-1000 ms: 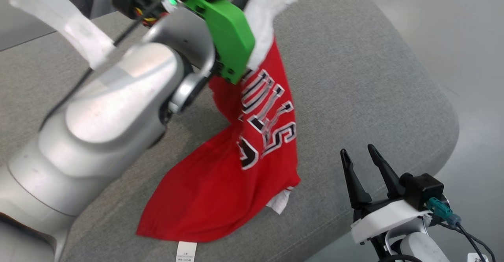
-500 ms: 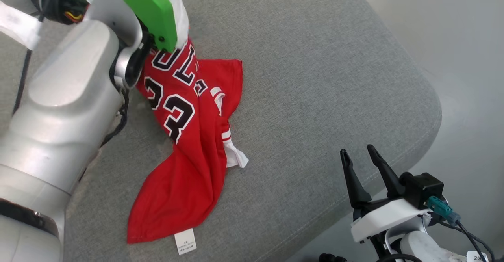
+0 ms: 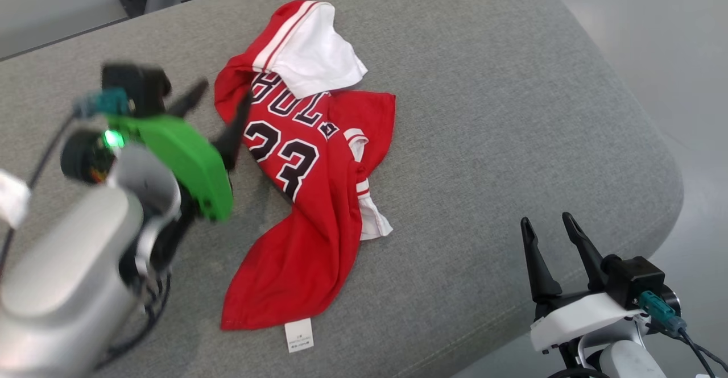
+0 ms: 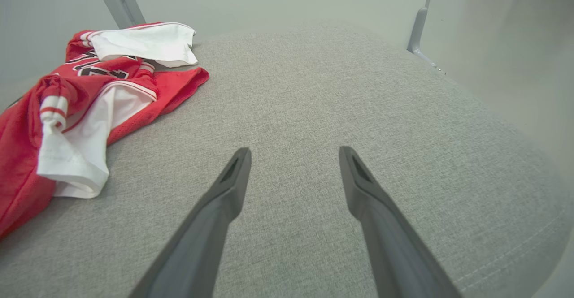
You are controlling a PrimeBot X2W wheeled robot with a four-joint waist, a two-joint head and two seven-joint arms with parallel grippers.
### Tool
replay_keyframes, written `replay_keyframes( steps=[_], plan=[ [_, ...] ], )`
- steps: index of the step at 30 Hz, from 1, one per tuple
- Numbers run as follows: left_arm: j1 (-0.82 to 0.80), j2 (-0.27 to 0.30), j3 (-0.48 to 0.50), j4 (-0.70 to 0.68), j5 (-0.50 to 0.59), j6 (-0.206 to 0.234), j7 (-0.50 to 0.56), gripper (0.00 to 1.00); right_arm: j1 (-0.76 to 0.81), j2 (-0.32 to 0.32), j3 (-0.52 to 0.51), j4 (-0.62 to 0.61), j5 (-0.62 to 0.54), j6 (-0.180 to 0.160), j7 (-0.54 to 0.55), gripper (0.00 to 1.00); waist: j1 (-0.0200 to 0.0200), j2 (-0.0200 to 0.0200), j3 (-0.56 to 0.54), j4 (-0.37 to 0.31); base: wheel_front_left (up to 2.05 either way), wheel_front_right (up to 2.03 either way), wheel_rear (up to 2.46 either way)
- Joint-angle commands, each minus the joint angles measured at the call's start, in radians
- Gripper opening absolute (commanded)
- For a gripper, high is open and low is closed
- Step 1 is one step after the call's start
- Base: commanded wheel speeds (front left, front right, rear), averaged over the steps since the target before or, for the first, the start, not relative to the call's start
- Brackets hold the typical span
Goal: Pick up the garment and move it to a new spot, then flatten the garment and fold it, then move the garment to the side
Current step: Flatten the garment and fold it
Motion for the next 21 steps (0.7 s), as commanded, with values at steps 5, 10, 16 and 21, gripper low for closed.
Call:
replay_keyframes(
  steps=[5,10,16,21],
  plan=[
    [0.263,0.064,-0.022,-0.219,-0.023,0.148,-0.037,1.00,0.014,-0.002,-0.010,-0.005,-0.029,-0.001,-0.003,1.00,0.0000,0.0120,-0.030,0.083,0.00,0.00,0.00],
    [0.431,0.029,-0.054,-0.281,-0.025,0.249,-0.101,1.00,-0.001,-0.003,-0.010,-0.007,-0.061,-0.001,-0.003,1.00,0.0000,0.0120,-0.026,0.152,0.00,0.00,0.00],
    [0.419,-0.053,-0.089,-0.174,-0.048,0.209,-0.096,1.00,-0.014,-0.020,-0.005,-0.008,-0.072,-0.001,-0.003,1.00,0.0000,0.0120,-0.017,0.202,0.00,0.00,0.00],
    [0.401,-0.102,-0.120,-0.085,-0.045,0.167,-0.083,1.00,-0.019,-0.029,0.001,-0.011,-0.073,-0.001,-0.003,1.00,0.0000,0.0120,-0.015,0.210,0.00,0.00,0.00]
  ],
)
